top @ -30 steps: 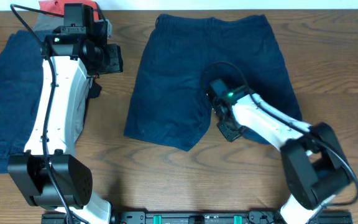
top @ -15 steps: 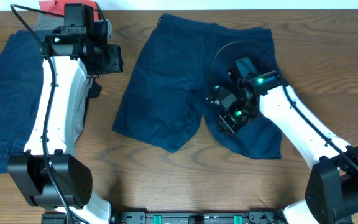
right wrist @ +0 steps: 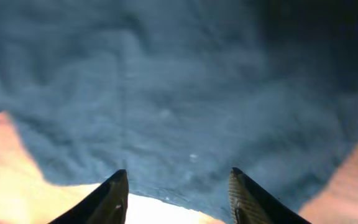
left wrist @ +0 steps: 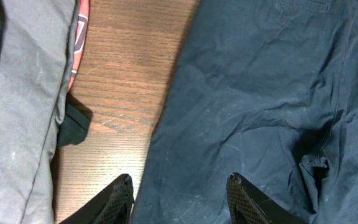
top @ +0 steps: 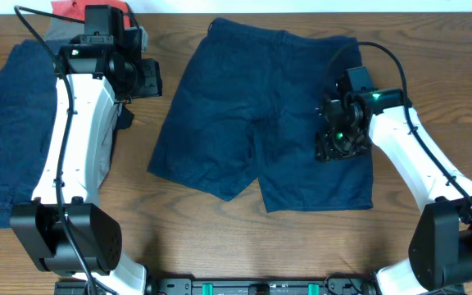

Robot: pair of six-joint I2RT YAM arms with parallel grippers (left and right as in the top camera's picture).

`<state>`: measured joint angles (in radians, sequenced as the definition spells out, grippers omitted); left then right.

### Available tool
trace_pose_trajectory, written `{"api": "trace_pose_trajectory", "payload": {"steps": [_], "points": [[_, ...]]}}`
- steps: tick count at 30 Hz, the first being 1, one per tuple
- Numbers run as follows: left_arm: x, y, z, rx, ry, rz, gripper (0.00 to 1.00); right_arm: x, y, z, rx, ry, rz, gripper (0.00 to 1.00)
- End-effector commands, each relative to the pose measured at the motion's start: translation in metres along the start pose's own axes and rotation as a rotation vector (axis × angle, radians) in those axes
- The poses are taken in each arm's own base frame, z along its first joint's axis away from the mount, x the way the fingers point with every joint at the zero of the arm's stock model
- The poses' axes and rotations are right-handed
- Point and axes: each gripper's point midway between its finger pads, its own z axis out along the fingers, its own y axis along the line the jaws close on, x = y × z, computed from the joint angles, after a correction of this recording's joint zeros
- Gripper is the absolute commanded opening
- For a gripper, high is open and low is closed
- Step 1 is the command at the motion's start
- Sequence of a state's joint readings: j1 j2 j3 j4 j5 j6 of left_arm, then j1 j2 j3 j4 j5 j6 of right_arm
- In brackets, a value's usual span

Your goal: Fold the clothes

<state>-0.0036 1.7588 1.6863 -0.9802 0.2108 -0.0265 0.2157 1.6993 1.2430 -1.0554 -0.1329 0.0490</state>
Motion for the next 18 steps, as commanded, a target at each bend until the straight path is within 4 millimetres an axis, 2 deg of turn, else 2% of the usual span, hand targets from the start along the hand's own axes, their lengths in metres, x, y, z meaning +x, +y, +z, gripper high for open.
{"api": "trace_pose_trajectory", "payload": {"steps": [1, 8, 13, 18], "points": [[0.002, 0.0, 0.0, 0.005, 0.005, -0.007, 0.5, 0.011, -0.025, 0.012, 0.124, 0.031, 0.188, 0.48], [0.001, 0.0, 0.0, 0.005, 0.004, -0.007, 0.51, 0.02, -0.032, 0.036, 0.143, 0.019, 0.299, 0.23], [0.0, 0.001, 0.004, 0.004, 0.007, -0.006, 0.51, 0.035, -0.046, 0.055, 0.201, 0.017, 0.384, 0.22], [-0.001, 0.002, 0.013, 0.004, 0.012, 0.012, 0.51, 0.049, -0.061, 0.061, 0.236, 0.041, 0.459, 0.22]]}}
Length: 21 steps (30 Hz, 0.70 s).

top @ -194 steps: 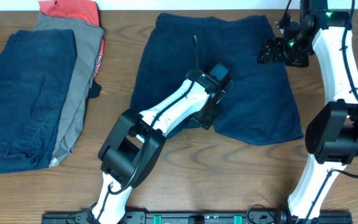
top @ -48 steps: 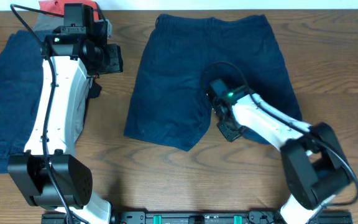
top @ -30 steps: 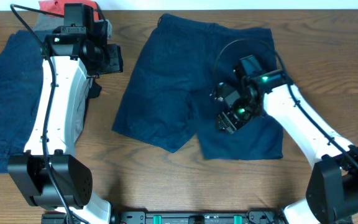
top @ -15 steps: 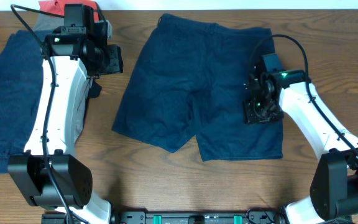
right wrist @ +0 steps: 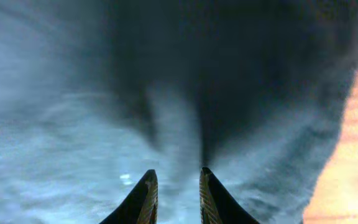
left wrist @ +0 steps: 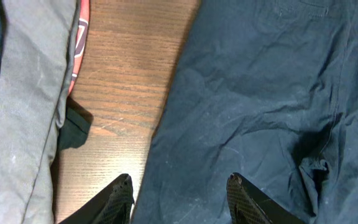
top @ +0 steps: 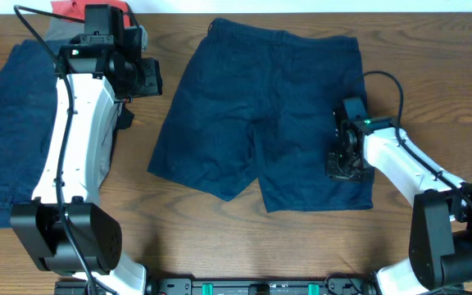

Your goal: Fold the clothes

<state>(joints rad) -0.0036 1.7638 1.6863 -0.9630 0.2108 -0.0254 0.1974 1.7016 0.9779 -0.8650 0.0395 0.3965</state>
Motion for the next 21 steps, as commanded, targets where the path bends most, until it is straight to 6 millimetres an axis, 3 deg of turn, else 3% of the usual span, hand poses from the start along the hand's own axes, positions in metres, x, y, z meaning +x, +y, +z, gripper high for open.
{"api": "trace_pose_trajectory", "payload": {"steps": [1, 5, 6, 10, 16, 21], "points": [[0.002, 0.002, 0.013, 0.003, 0.025, 0.011, 0.52, 0.001, -0.019, 0.008, 0.051, 0.009, 0.107, 0.22], [0.0, 0.003, 0.018, 0.004, 0.012, 0.02, 0.52, 0.001, -0.034, 0.011, 0.078, 0.012, 0.197, 0.2], [-0.002, 0.003, 0.019, 0.004, 0.006, 0.029, 0.58, 0.001, -0.038, 0.011, 0.085, 0.012, 0.21, 0.21], [-0.007, 0.003, 0.021, 0.006, -0.018, 0.041, 0.67, 0.001, -0.051, 0.017, 0.105, 0.032, 0.256, 0.22], [-0.013, 0.002, 0.021, 0.008, -0.046, 0.068, 0.87, 0.002, -0.067, 0.044, 0.124, 0.098, 0.315, 0.26], [-0.016, 0.002, 0.022, 0.008, -0.053, 0.084, 0.91, -0.002, -0.075, 0.064, 0.106, 0.124, 0.368, 0.29]]}}
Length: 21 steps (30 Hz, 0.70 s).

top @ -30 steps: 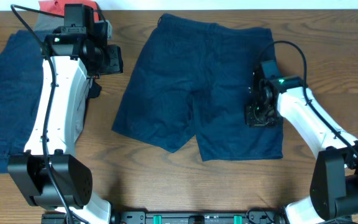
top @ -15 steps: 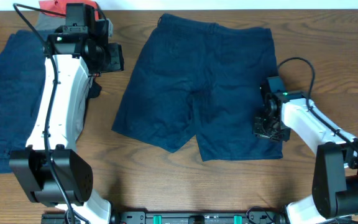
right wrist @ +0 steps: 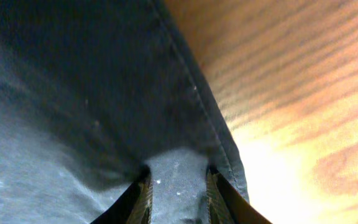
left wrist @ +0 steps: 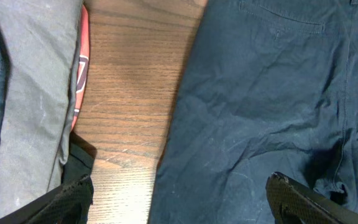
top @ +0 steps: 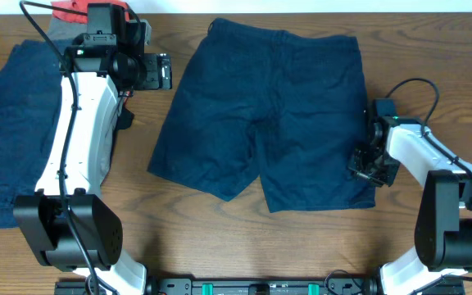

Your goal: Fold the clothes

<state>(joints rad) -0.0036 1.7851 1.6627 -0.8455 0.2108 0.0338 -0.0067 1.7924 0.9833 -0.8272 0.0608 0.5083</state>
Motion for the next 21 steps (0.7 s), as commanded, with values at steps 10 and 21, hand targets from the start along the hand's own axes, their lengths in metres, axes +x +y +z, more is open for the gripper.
{"api": "trace_pose_trajectory", "payload": {"steps": [10, 21], "points": [[0.014, -0.001, 0.047, 0.012, 0.087, 0.018, 0.93, -0.052, -0.052, 0.039, 0.008, -0.058, 0.197, 0.3], [0.034, -0.052, 0.119, 0.101, 0.163, 0.165, 0.96, -0.143, -0.107, -0.015, -0.03, -0.246, 0.247, 0.36]]}}
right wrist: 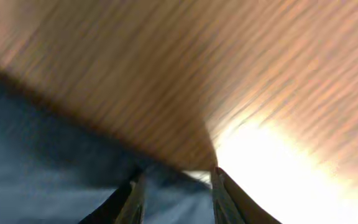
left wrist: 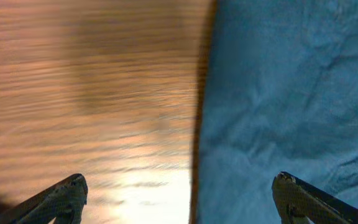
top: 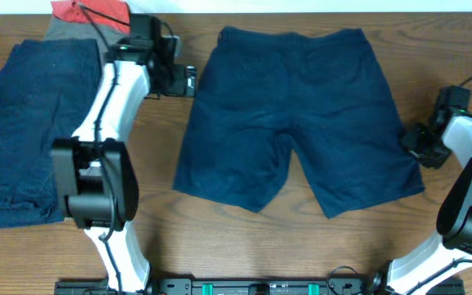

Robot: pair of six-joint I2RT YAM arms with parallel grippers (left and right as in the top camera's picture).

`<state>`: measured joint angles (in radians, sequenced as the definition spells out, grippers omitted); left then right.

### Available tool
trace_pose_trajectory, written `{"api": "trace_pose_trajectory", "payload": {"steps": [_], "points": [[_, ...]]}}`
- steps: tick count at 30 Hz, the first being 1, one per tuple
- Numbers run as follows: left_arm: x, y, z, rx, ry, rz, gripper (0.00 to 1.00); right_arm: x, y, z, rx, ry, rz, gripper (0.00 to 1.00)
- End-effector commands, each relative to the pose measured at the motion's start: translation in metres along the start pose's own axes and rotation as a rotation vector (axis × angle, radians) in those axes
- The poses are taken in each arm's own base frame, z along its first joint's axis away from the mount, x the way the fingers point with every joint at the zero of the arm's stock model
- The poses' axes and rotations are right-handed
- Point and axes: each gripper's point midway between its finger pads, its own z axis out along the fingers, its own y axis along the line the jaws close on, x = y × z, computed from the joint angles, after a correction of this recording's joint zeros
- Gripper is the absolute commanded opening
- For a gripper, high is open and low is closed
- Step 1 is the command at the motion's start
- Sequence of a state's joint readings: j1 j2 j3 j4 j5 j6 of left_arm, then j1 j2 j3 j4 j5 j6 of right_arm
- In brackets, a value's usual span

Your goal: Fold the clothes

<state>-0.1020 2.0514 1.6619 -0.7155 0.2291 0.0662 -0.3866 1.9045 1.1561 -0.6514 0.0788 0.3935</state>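
The navy shorts lie flat in the middle of the table, waistband at the far side and legs toward me. My right gripper sits at the outer edge of the right leg, shut on a pinch of blue fabric held between its fingers; bare wood shows beyond it. My left gripper hovers at the shorts' left side near the waist. Its fingers are spread wide, straddling the fabric edge, with nothing held.
A pile of other clothes lies at the left: a navy garment with grey and red pieces behind it. Bare wooden table runs along the front and at the far right.
The shorts now lie farther right on the table, with my right gripper still shut on the right leg's edge and also farther right. My left gripper has moved right and down to the shorts' left edge.
My right gripper was open over the right leg of the shorts, then narrowed onto the fabric, then was shut on the leg's outer edge, and now it and the shorts are farther right. My left gripper stayed beside the pile, opened wider, and now straddles the shorts' left edge.
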Motion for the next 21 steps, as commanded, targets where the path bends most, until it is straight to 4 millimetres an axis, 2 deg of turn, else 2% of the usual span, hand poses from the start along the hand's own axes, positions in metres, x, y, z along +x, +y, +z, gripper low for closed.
{"api": "trace_pose_trajectory", "payload": {"steps": [1, 6, 8, 10, 13, 15, 21], "points": [[0.002, -0.027, 0.01, 0.044, 0.006, 0.097, 0.96, -0.037, -0.006, -0.015, 0.006, -0.066, -0.051, 0.38], [-0.015, -0.061, 0.014, 0.069, -0.074, 0.241, 0.96, -0.075, 0.005, -0.059, -0.01, -0.131, -0.13, 0.46], [-0.025, -0.073, 0.016, 0.073, -0.124, 0.287, 0.97, -0.084, 0.015, -0.079, -0.03, -0.145, -0.169, 0.5], [-0.041, -0.075, 0.02, 0.057, -0.185, 0.307, 0.97, -0.087, 0.03, -0.098, -0.078, -0.145, -0.221, 0.54], [-0.061, -0.071, 0.029, 0.039, -0.267, 0.314, 0.97, -0.08, 0.055, -0.12, -0.152, -0.127, -0.285, 0.56], [-0.069, -0.068, 0.036, 0.036, -0.298, 0.314, 0.97, -0.074, 0.067, -0.127, -0.159, -0.119, -0.314, 0.57], [-0.066, -0.062, 0.07, 0.03, -0.265, 0.353, 0.96, -0.048, 0.108, -0.133, -0.178, -0.107, -0.422, 0.57]]}}
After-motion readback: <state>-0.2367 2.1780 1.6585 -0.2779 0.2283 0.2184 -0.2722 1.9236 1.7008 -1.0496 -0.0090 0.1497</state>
